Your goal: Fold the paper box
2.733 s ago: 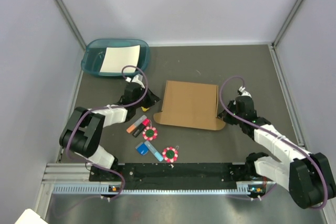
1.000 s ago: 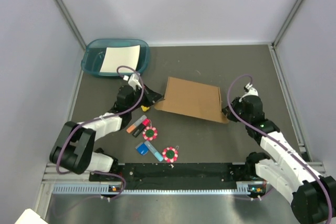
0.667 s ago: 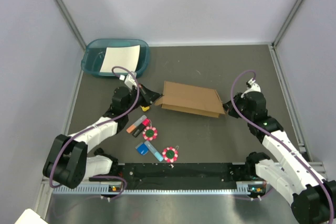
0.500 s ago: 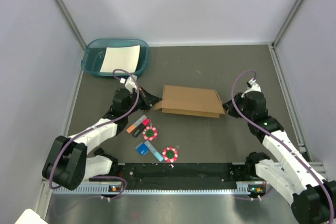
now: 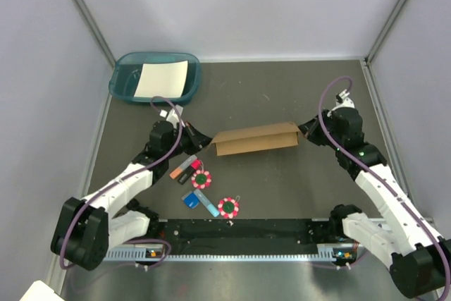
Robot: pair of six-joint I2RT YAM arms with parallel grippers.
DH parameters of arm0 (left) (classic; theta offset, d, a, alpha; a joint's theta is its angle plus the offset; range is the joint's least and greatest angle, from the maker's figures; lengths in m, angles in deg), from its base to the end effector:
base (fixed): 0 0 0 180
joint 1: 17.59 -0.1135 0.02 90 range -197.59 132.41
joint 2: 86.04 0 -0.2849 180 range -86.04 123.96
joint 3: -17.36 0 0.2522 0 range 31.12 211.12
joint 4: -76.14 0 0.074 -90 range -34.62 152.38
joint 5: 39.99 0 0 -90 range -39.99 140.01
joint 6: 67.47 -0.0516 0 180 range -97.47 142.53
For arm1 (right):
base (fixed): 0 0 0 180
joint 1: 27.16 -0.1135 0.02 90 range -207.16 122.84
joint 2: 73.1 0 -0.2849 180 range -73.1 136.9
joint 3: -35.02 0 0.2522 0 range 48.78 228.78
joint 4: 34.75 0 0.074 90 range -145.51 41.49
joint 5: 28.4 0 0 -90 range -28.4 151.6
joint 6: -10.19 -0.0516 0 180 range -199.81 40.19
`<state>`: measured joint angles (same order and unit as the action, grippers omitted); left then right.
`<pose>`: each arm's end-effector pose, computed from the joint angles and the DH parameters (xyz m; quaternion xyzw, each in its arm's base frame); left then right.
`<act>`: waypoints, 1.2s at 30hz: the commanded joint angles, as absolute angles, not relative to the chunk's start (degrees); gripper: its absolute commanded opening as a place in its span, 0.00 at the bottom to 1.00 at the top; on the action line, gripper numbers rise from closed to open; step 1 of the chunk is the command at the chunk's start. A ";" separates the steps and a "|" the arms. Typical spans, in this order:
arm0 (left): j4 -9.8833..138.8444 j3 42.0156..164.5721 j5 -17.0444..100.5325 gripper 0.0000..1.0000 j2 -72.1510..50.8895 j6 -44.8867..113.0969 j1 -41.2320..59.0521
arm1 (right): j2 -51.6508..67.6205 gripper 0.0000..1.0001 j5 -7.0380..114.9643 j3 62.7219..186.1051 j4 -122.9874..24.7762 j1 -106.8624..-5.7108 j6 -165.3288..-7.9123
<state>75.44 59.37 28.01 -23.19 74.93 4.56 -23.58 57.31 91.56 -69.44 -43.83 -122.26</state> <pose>0.2141 -0.1080 0.2326 -0.1082 0.8115 -0.4600 0.3438 0.1871 0.0601 0.3028 0.1719 0.8379 0.2830 0.4340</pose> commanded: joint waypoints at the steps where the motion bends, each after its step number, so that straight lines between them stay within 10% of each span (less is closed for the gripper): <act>1: 75.48 63.46 24.78 0.00 -24.34 75.96 5.53 | -22.03 0.00 53.78 94.04 -69.95 -44.12 -124.71; 36: 64.40 75.42 24.60 0.00 -13.62 74.73 5.26 | -10.35 0.06 53.34 101.33 -76.55 -44.21 -126.30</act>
<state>61.03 71.94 29.89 -15.91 74.45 4.04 -12.93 57.77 98.23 -78.71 -43.32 -126.35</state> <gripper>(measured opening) 0.009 0.041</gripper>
